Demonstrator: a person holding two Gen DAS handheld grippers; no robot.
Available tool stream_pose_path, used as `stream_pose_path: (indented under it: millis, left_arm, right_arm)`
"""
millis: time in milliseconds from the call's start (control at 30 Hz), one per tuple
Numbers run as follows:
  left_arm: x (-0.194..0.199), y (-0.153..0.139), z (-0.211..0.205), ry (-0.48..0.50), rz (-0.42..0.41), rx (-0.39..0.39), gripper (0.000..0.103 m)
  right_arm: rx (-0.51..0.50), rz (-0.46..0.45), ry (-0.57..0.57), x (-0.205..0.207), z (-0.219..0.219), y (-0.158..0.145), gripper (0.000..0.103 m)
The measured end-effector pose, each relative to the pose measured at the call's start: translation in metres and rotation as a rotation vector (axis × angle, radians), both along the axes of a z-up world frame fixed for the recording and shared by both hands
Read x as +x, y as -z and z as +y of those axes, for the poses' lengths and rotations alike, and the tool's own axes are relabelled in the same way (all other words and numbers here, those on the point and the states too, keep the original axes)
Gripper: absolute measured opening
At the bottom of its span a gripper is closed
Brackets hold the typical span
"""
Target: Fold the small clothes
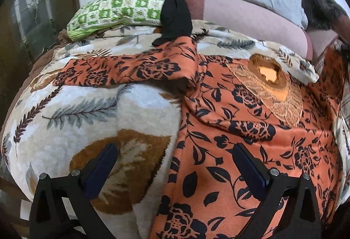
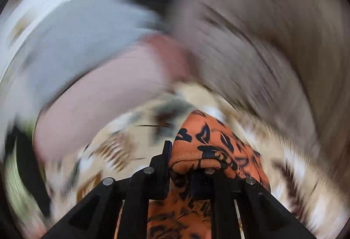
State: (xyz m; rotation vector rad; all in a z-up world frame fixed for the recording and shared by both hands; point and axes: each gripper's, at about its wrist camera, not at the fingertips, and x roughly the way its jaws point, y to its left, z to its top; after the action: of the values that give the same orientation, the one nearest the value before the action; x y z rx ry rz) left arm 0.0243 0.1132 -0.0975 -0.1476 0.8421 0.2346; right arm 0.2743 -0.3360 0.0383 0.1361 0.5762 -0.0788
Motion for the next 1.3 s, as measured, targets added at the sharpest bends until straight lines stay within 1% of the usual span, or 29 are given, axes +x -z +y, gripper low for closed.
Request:
stream_pose_path:
  millis: [67,100,133,167,200,233,267,300,333,400,467,533,567,633,667,733,767,833,900,933,967,1000,1033,1067,1133,1167,1233,1267,1300]
  left_arm:
    - [-0.004,-0.004,0.003,-0.011,-0.013,-0.004,0.103]
    - [-0.008,-0.008,0.007,-0.021,-0.024,-0.002,0.103]
    - [-0.010,-0.010,0.009,-0.026,-0.028,-0.004,0.103]
    - [-0.012,-0.012,0.011,-0.030,-0.031,-0.008,0.103]
    - [-0.014,-0.016,0.014,-0.033,-0.039,-0.015,0.103]
    - [-0.015,-0.019,0.015,-0.035,-0.045,-0.016,0.103]
    - [-0.015,-0.023,0.017,-0.035,-0.054,-0.012,0.103]
    - [-0.016,-0.026,0.017,-0.032,-0.058,-0.007,0.103]
    - [-0.015,-0.029,0.017,-0.024,-0.065,0.002,0.103]
    - [-0.010,-0.033,0.015,-0.011,-0.076,0.019,0.103]
    - [0.004,-0.035,0.011,0.009,-0.076,0.007,0.103]
    - [0.026,-0.038,-0.001,0.050,-0.080,-0.020,0.103]
    - [0.036,-0.038,-0.007,0.069,-0.074,-0.027,0.103]
    - [0.066,-0.038,-0.023,0.106,-0.072,-0.045,0.103]
    - [0.074,-0.038,-0.027,0.116,-0.068,-0.056,0.103]
    - [0.105,-0.032,-0.040,0.130,-0.049,-0.088,0.103]
    - [0.114,-0.029,-0.044,0.144,-0.042,-0.091,0.103]
    - [0.147,-0.007,-0.058,0.169,0.021,-0.044,0.103]
    - [0.170,0.021,-0.064,0.170,0.109,0.022,0.103]
    - [0.183,0.045,-0.065,0.164,0.188,0.070,0.103]
    - [0.189,0.060,-0.065,0.166,0.239,0.099,0.103]
    - [0.188,0.065,-0.063,0.176,0.221,0.083,0.103]
    - [0.183,0.062,-0.059,0.169,0.182,0.059,0.103]
    - [0.183,0.062,-0.059,0.172,0.186,0.060,0.103]
    - [0.184,0.061,-0.062,0.178,0.188,0.075,0.103]
    - [0.184,0.061,-0.063,0.176,0.189,0.078,0.103]
    - [0.184,0.058,-0.064,0.179,0.189,0.069,0.103]
    - [0.180,0.053,-0.064,0.182,0.185,0.057,0.103]
    - [0.175,0.046,-0.060,0.186,0.171,0.035,0.103]
  right_arm:
    - [-0.124,-0.047,-0.175,-0.031,0.078,-0.009,0.013]
    - [-0.156,-0.060,-0.240,-0.047,0.109,-0.007,0.014]
    - [-0.183,-0.064,-0.319,-0.067,0.149,0.005,0.014]
    - [-0.192,-0.040,-0.381,-0.075,0.174,0.021,0.020]
    - [-0.192,0.032,-0.456,-0.079,0.201,0.047,0.049]
    - [-0.154,0.126,-0.514,-0.078,0.218,0.076,0.077]
    - [-0.096,0.195,-0.538,-0.078,0.225,0.100,0.103]
    - [-0.045,0.260,-0.541,-0.079,0.228,0.122,0.102]
    - [0.001,0.306,-0.530,-0.083,0.224,0.136,0.102]
    - [0.090,0.296,-0.509,-0.083,0.202,0.143,0.103]
    - [0.183,0.259,-0.436,-0.094,0.166,0.134,0.103]
    - [0.273,0.243,-0.355,-0.094,0.127,0.128,0.103]
    - [0.325,0.250,-0.313,-0.090,0.106,0.128,0.103]
    - [0.414,0.289,-0.272,-0.080,0.076,0.136,0.103]
    - [0.456,0.308,-0.267,-0.070,0.067,0.137,0.103]
    - [0.530,0.342,-0.268,-0.063,0.051,0.150,0.103]
    - [0.549,0.353,-0.243,-0.058,0.039,0.157,0.103]
    - [0.592,0.376,-0.234,-0.055,0.026,0.170,0.103]
    - [0.650,0.389,-0.210,-0.053,0.006,0.181,0.102]
    - [0.706,0.392,-0.209,-0.053,-0.004,0.185,0.101]
    - [0.733,0.391,-0.203,-0.057,-0.011,0.182,0.101]
    - [0.720,0.384,-0.181,-0.059,-0.015,0.177,0.101]
    - [0.702,0.376,-0.160,-0.060,-0.017,0.170,0.102]
    - [0.719,0.352,-0.156,-0.064,-0.021,0.160,0.103]
    - [0.797,0.306,-0.214,-0.061,-0.021,0.147,0.103]
    - [0.828,0.303,-0.249,-0.054,-0.017,0.145,0.103]
    - [0.859,0.345,-0.306,-0.034,-0.007,0.155,0.103]
    - [0.798,0.388,-0.278,-0.024,-0.006,0.168,0.103]
    - [0.720,0.446,-0.190,-0.017,-0.009,0.185,0.101]
